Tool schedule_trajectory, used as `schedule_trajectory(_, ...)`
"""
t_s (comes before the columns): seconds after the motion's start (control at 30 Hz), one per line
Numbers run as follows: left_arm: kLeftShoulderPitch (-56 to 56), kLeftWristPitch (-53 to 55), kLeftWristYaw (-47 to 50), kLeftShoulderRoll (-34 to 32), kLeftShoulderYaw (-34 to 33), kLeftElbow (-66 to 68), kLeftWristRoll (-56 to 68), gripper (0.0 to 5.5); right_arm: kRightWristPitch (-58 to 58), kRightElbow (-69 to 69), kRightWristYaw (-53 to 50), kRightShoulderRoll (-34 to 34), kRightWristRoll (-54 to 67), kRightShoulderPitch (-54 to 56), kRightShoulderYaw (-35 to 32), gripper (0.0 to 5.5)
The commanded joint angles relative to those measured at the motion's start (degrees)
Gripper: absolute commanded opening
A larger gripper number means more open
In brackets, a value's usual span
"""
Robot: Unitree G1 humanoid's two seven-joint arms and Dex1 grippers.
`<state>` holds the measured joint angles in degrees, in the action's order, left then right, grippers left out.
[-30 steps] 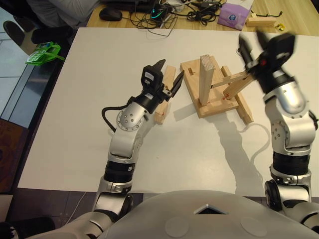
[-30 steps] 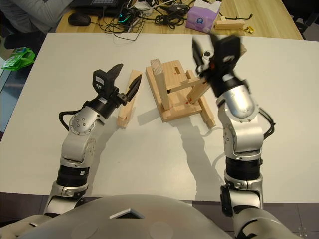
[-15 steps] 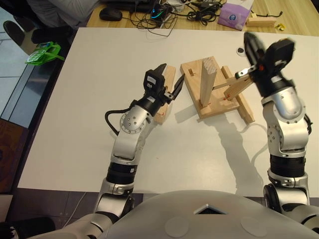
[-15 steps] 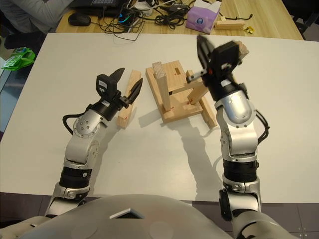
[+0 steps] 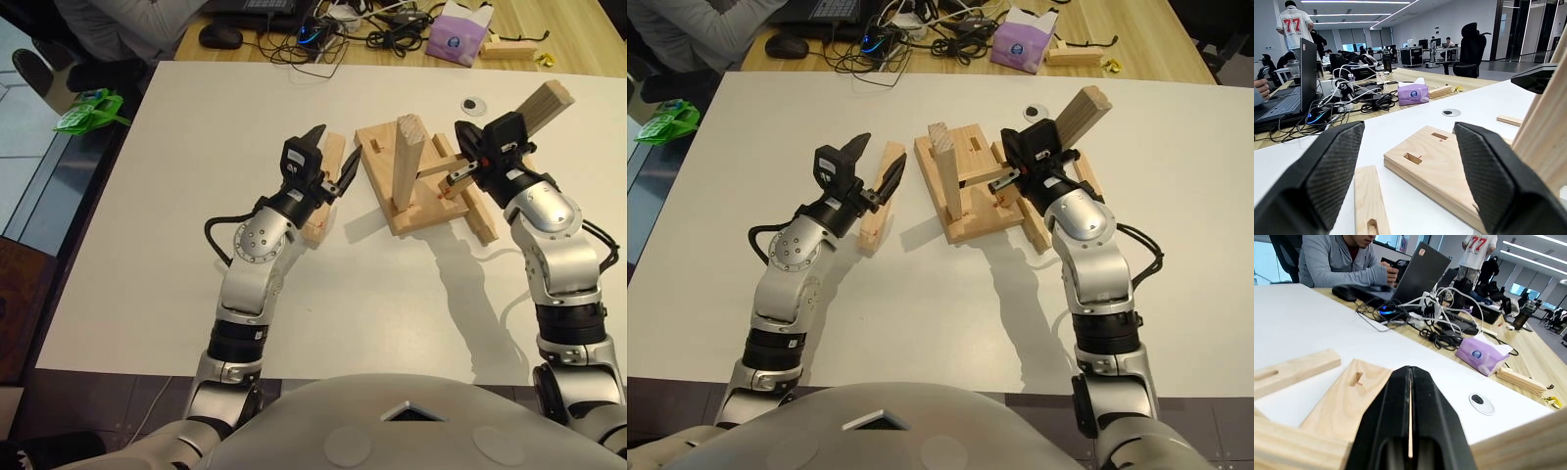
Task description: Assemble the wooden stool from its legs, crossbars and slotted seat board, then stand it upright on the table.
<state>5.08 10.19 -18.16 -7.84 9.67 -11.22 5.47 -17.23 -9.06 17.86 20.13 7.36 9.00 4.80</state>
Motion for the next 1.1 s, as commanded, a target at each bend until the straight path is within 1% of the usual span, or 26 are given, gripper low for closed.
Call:
schedule_trajectory(0.03, 1.0, -0.1, 0.0, 0.0, -0.2, 0.6, -0.3, 3.38, 7.3, -0.7, -4.3, -5.4, 1.3, 0.3, -4.2, 0.03)
schedule_trajectory(0.13, 1.1, -0.1, -0.2, -0.3, -0.4, 0.7, -0.2, 3.38, 9.1, -8.6, -8.4, -7.4, 2.8, 5.7, -8.7, 0.03)
schedule_trajectory(0.23, 0.8, 0.3, -0.5, -0.7, -0.5, 0.1, 0.0, 3.38, 8.6, -11.8, -8.7, -7.9, 2.2, 4.3, -7.8, 0.03)
schedule_trajectory(0.3, 0.2, 1.0, -0.9, -1.1, -0.3, -0.8, 0.1, 3.38, 4.5, -12.0, -8.2, -7.5, 1.5, 1.4, -6.1, 0.03)
schedule_trajectory(0.37, -1.0, 1.6, -1.2, -1.6, 0.0, -2.1, 0.2, 3.38, -13.1, -8.6, -4.6, -4.5, 3.9, -4.9, -1.3, 0.03)
schedule_trajectory(0.4, -1.2, 2.0, -1.4, -1.7, 0.2, -2.5, 0.2, 3.38, -20.1, -6.5, -2.5, -3.2, 5.3, -8.5, 0.5, 0.03)
schedule_trajectory(0.43, -1.3, 2.5, -1.5, -1.8, 0.3, -3.2, 0.3, 3.38, -24.3, -4.6, -1.3, -2.6, 6.0, -11.5, 1.5, 0.03)
schedule_trajectory(0.47, -1.3, 2.9, -1.6, -1.8, 0.3, -3.6, 0.4, 3.38, -26.0, -3.6, -0.5, -2.2, 6.1, -13.2, 2.0, 0.03)
schedule_trajectory(0.53, -0.9, 3.1, -1.6, -1.7, 0.2, -3.6, 0.4, 3.38, -24.6, -2.9, -0.6, -1.9, 5.1, -12.7, 2.4, 0.03)
schedule_trajectory(0.63, 0.1, 3.0, -1.4, -1.4, -0.1, -3.0, 0.4, 3.38, -10.7, -3.5, -2.1, -2.2, 1.5, -9.2, 1.3, 0.03)
schedule_trajectory(0.67, -0.1, 2.7, -1.0, -1.2, -0.3, -2.6, 0.3, 3.38, -5.2, -5.2, -3.0, -3.4, 1.9, -7.2, -1.3, 0.03)
schedule_trajectory(0.73, -0.6, 1.7, -0.2, -0.5, 0.0, -2.1, -0.4, 3.38, 1.3, -8.0, -2.4, -3.9, 3.8, -4.7, -5.3, 0.03)
schedule_trajectory(0.77, -0.5, 1.0, 0.1, -0.2, 0.1, -1.5, -0.6, 3.38, 2.1, -9.3, -1.4, -3.9, 5.8, -3.9, -6.9, 0.03)
schedule_trajectory(0.8, -0.4, 0.5, 0.5, 0.2, 0.0, -1.1, -0.6, 3.38, 0.5, -10.9, 0.8, -3.4, 9.8, -3.4, -8.5, 0.03)
schedule_trajectory(0.87, -0.3, 0.2, 2.1, 1.6, 0.4, -1.3, -1.2, 3.38, -4.8, -14.0, 7.3, 0.0, 19.3, -3.5, -12.1, 0.03)
schedule_trajectory(0.93, -0.5, -0.8, 3.1, 2.0, -0.2, -0.8, -1.5, 3.38, -10.8, -17.0, 15.6, 6.0, 28.2, -5.1, -14.4, 0.03)
schedule_trajectory(0.97, -1.0, -0.9, 4.2, 2.7, -0.6, -0.9, -1.4, 3.38, -16.3, -18.3, 21.9, 11.4, 34.7, -6.7, -16.0, 0.03)
schedule_trajectory(1.0, -1.3, -1.7, 4.5, 3.1, -0.6, -0.4, -1.4, 3.38, -20.1, -19.0, 27.7, 16.5, 38.7, -8.7, -17.5, 0.03)
schedule_trajectory(1.03, -1.3, -2.7, 4.9, 3.4, -0.5, 0.6, -1.8, 3.38, -22.1, -18.9, 33.0, 21.1, 40.4, -11.1, -18.5, 0.03)
schedule_trajectory(1.1, -0.9, -4.1, 5.4, 4.0, -0.5, 2.1, -2.0, 3.38, -23.2, -19.1, 40.0, 26.9, 40.5, -16.3, -19.5, 0.03)
